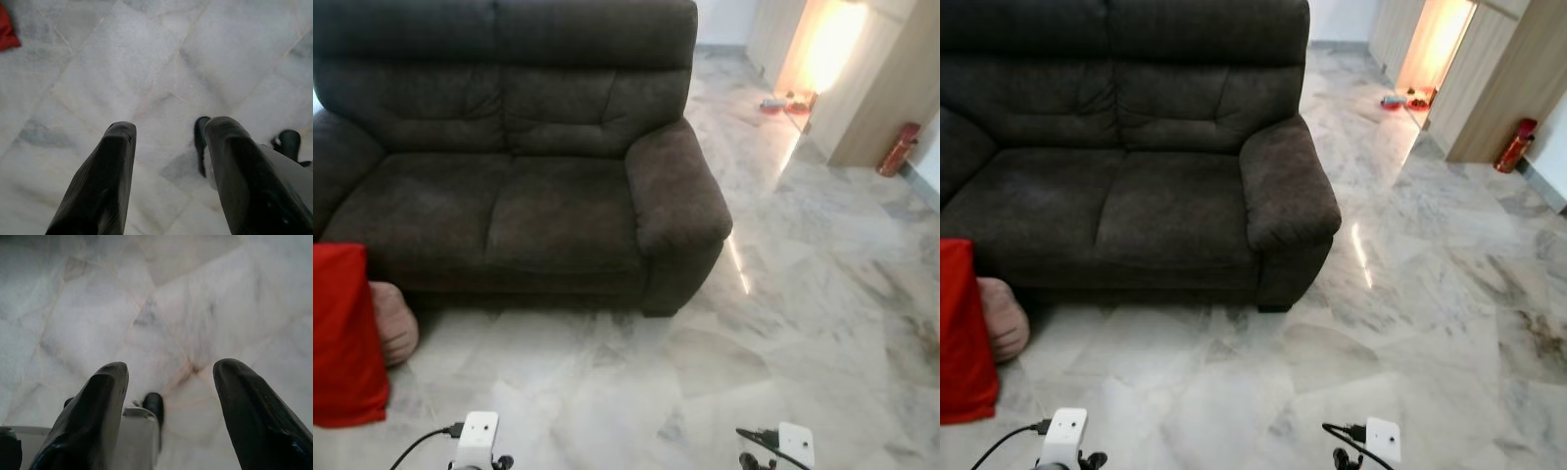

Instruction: Move the pillow to the sofa from floor

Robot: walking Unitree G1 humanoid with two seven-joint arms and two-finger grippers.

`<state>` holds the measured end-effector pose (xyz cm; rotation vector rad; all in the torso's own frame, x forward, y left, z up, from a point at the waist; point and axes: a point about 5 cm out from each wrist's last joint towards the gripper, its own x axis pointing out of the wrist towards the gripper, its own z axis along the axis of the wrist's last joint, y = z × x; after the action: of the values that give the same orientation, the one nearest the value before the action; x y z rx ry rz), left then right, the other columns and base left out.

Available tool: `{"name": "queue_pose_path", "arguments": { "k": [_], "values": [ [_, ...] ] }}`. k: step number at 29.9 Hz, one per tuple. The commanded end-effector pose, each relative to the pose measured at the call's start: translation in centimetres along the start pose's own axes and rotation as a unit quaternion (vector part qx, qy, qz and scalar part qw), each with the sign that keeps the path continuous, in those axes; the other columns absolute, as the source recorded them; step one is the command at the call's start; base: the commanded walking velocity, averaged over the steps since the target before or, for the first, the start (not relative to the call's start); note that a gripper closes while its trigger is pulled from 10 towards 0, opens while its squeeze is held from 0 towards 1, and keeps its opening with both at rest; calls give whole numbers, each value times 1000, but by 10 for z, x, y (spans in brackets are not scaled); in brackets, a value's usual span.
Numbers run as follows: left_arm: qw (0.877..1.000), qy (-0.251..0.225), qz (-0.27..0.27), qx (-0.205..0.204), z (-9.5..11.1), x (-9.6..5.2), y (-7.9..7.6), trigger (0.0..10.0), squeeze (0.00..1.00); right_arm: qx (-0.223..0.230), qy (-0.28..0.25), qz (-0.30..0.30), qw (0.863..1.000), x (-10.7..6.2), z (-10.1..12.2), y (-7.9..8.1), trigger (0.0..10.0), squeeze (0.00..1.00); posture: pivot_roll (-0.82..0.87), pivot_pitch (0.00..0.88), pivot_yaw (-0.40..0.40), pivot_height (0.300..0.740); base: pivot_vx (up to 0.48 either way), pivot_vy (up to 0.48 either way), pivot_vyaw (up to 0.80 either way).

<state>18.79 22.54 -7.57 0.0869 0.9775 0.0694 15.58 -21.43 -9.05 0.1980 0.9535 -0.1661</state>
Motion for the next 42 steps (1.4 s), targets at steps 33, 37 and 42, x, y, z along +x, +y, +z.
{"name": "queue_pose_path", "arguments": {
  "k": [33,37,42],
  "values": [
    [1000,4,-12,8,-1,1,-7,10000,0,-4,6,-9,1000,-2,-4,-6,10000,0,16,0,-27,740,0,317,0],
    [1000,5,-13,13,-1,1,-7,10000,0,-4,7,-9,1000,-2,-5,-6,10000,0,10,0,-21,740,0,317,0],
    [1000,6,-13,18,-1,0,-6,10000,0,-3,8,-9,1000,-2,-6,-5,10000,0,10,0,-18,740,0,320,0]
  ]
}}
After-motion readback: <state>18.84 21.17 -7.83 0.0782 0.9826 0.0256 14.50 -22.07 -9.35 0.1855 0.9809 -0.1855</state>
